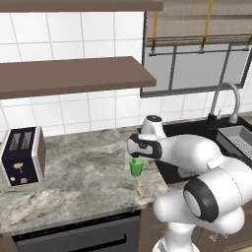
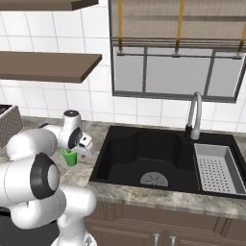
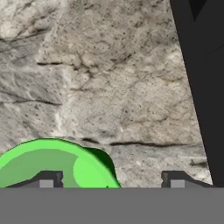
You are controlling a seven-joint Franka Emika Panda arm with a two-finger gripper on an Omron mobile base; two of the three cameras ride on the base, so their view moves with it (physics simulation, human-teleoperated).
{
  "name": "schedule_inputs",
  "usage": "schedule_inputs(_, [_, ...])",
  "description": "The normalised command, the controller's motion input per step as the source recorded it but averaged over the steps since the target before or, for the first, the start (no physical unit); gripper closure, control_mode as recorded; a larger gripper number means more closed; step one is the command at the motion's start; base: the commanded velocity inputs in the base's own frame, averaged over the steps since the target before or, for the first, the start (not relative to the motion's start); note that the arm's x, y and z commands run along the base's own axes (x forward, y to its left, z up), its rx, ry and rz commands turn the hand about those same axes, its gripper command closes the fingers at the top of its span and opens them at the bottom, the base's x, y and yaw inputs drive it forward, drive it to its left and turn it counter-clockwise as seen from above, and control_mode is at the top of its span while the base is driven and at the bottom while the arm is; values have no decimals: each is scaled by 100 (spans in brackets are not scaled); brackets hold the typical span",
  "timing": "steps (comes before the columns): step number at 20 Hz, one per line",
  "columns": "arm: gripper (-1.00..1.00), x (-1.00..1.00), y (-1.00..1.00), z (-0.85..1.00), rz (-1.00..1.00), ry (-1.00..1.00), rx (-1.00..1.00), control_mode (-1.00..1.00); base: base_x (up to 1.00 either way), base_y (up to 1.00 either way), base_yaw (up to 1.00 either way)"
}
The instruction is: Pick the cup and bowl from the counter and place them on the counter next to the sink.
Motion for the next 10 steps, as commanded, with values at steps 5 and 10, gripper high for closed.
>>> schedule_inputs(5, [-100,-17,0,47,0,0,0,-100,0,0,0])
schedule_inputs(10, [-100,-37,0,63,0,-3,0,-100,0,0,0])
